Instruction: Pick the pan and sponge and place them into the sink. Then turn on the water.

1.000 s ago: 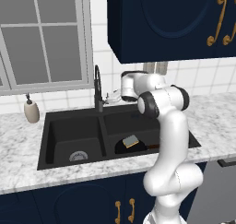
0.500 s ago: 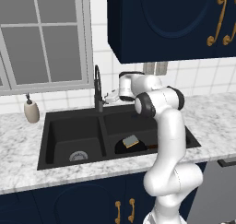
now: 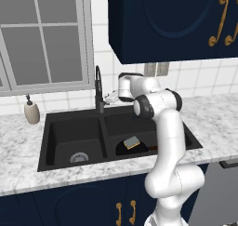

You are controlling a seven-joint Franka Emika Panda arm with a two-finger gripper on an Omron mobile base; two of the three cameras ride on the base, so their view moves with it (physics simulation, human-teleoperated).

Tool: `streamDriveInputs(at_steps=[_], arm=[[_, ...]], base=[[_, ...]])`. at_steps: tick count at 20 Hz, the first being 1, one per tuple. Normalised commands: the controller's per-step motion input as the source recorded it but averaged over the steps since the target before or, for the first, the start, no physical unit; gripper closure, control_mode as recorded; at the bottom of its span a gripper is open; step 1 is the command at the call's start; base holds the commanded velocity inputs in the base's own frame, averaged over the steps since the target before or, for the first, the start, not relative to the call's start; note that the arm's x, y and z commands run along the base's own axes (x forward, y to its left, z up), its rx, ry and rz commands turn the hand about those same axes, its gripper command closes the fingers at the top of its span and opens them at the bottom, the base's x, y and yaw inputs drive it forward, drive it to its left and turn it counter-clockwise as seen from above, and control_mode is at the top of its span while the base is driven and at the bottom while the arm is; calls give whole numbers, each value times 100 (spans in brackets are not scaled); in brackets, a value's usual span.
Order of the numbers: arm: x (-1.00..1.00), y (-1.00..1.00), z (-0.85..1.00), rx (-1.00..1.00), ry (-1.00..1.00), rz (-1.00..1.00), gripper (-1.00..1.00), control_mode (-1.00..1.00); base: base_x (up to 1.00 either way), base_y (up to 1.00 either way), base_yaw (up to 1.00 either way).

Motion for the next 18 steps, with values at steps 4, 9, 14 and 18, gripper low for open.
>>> streamDriveInputs(at_steps=[4,9,14,18], arm=[[19,3,-15,0,0,-3,-100,-100],[16,8,-9,0,0,-3,-100,-100],[12,5,-10,0,1,-5,-100,-100],[10,-15,-13,-1,4,-10,-100,-100]], base=[[0,0,0],[0,0,0],[0,0,0],[0,0,0]])
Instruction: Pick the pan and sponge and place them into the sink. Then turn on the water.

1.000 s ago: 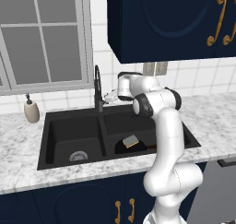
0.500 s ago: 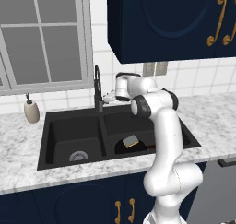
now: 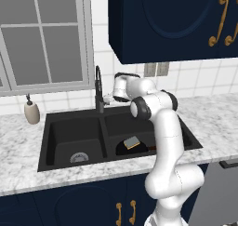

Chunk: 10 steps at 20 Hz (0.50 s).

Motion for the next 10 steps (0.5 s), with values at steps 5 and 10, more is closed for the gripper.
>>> streamDriveInputs(at_steps=[5,10], arm=[[2,-55,-14,-1,7,-8,-100,-100],[0,-87,-11,0,9,-6,-100,-100]], base=[[0,0,0],[0,0,0]])
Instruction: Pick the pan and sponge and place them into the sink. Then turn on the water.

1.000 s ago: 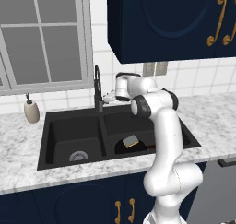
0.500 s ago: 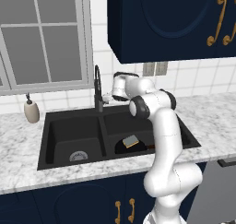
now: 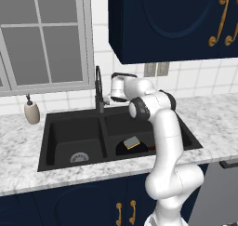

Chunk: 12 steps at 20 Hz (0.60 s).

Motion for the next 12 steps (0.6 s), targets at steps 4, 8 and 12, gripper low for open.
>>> streamDriveInputs(at_steps=[4,8,12], arm=[[0,-97,-6,0,10,-3,-100,-100],[0,-100,-7,2,10,-1,-100,-100],[0,-100,-8,4,10,-2,-100,-100]], base=[[0,0,0],[0,0,0],[0,0,0]])
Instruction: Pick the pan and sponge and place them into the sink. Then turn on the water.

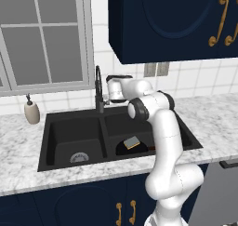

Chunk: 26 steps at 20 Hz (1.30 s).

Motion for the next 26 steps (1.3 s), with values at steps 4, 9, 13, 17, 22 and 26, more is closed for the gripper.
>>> streamDriveInputs(at_steps=[4,9,13,17,22,26], arm=[[0,-100,-10,5,10,-4,-100,-100],[0,-100,-19,11,7,-3,-100,-100],[-1,-100,-32,34,9,-1,-100,-100],[0,-100,-37,50,11,0,-100,-100],[0,-100,-18,47,20,0,-100,-100],[-13,-100,0,14,28,-8,-100,-100]], base=[[0,0,0],[0,0,0],[0,0,0],[0,0,0],[0,0,0],[0,0,0]])
